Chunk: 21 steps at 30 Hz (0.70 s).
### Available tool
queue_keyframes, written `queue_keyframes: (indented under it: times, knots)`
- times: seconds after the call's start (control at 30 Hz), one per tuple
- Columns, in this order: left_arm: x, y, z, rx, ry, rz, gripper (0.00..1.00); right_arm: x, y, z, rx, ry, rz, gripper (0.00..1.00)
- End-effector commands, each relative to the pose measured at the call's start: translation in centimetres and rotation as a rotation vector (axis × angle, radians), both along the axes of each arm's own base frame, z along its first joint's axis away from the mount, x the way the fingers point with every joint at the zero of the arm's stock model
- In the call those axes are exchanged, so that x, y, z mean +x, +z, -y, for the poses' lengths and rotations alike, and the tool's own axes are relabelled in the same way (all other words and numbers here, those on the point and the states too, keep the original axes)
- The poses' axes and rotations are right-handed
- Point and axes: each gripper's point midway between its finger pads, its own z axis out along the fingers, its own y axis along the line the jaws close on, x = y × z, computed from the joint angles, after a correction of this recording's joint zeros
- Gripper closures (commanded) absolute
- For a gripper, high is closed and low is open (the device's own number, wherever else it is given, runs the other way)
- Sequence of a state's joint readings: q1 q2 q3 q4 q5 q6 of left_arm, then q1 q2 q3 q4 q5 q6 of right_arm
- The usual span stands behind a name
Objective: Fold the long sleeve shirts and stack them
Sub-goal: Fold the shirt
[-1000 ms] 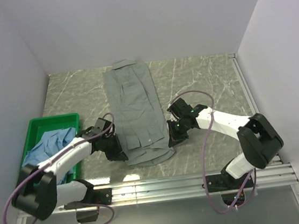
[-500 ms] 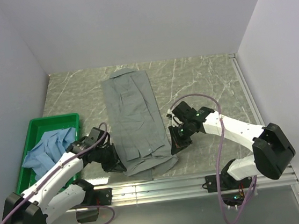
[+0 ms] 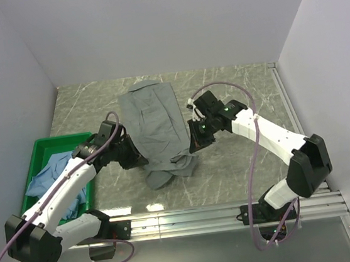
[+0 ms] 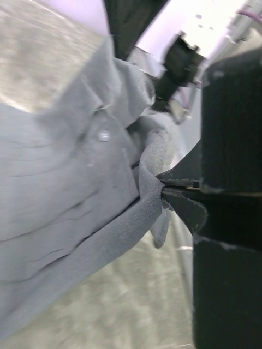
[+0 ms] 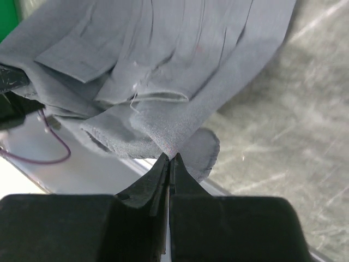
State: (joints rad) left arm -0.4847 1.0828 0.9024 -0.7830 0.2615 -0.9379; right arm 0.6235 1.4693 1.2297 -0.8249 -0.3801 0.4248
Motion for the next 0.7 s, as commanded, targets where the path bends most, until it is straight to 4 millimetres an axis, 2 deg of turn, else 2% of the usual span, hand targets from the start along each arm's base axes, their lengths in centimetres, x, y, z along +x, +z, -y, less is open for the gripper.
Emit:
queue_keyframes:
  times: [0.0, 0.17, 0.2, 0.33, 0.47, 0.5, 0.67]
  knots:
    - [3.8, 0.7, -1.6, 0.045, 0.104, 0.095, 0.99, 2.5, 0.5, -0.3, -0.004, -0.020, 0.040, 1.00]
    - [7.5, 0.1, -2.8, 0.073, 0.181, 0.148, 0.99, 6.3, 1.3, -2.3, 0.016, -0.035, 0.104, 1.00]
    - [8.4, 0.4, -2.9, 0.070, 0.194, 0.170, 0.99, 6.8, 1.3, -2.6, 0.018, -0.040, 0.111, 1.00]
    - [10.7, 0.3, -3.4, 0.097, 0.239, 0.199, 0.98, 9.6, 1.5, -3.7, 0.010, -0.051, 0.159, 1.00]
    - [12.7, -0.1, -4.0, 0.117, 0.278, 0.218, 0.99, 12.1, 1.0, -3.9, -0.008, -0.078, 0.197, 1.00]
    - [13.3, 0.1, -4.3, 0.121, 0.292, 0.227, 0.99, 12.4, 0.4, -4.0, -0.015, -0.082, 0.190, 1.00]
    - [15.7, 0.1, -5.3, 0.154, 0.347, 0.267, 0.99, 14.6, 0.2, -4.2, -0.022, -0.097, 0.241, 1.00]
